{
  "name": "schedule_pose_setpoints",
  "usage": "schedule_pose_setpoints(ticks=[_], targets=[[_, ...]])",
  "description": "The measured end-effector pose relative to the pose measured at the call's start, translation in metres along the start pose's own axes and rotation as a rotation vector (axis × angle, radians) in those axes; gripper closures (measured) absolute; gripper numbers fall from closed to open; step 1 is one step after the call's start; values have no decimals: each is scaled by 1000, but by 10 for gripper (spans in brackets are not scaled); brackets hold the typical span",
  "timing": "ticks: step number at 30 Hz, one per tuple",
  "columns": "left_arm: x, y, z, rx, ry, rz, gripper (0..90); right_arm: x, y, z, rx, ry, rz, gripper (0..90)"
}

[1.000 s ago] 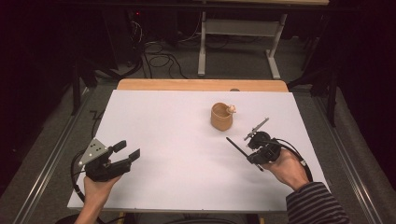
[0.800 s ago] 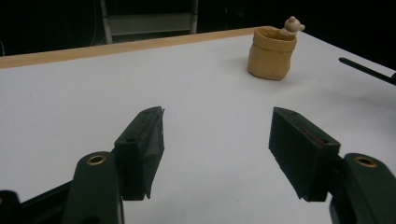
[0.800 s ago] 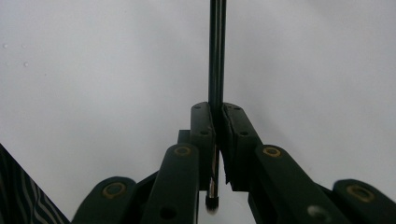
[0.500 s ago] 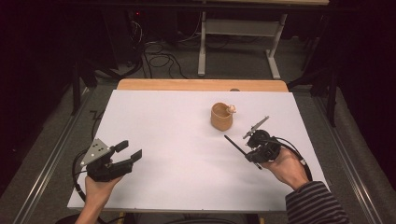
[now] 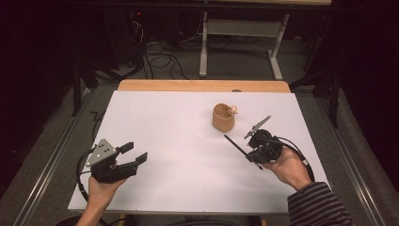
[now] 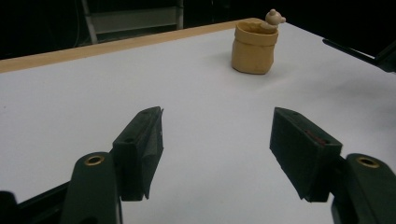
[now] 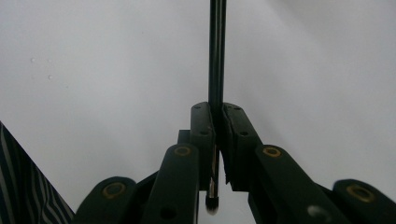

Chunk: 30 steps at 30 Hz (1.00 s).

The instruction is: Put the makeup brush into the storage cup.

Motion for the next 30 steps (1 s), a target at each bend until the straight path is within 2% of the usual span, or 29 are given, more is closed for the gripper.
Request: schedule_pose_setpoints(ticks=[11, 19, 30], targets=[[9, -9, -7, -13, -10, 36, 347, -1, 3, -3, 14, -2, -7, 857], [16, -13, -12, -21, -32, 58, 347, -3, 4, -7, 12, 18, -10, 857], [29, -21, -26, -18, -46, 97, 350, -6, 8, -9, 25, 22, -9, 857]])
Point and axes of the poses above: each handheld gripper's, and its own axes: y roughly backward along the jaws, z roughly out of its underside, x roughly to its right, the point moved 9 cm from there along -y, roughly forward along the jaws, and after that the axes turned 2 degrees about y, right-handed, at the moved point
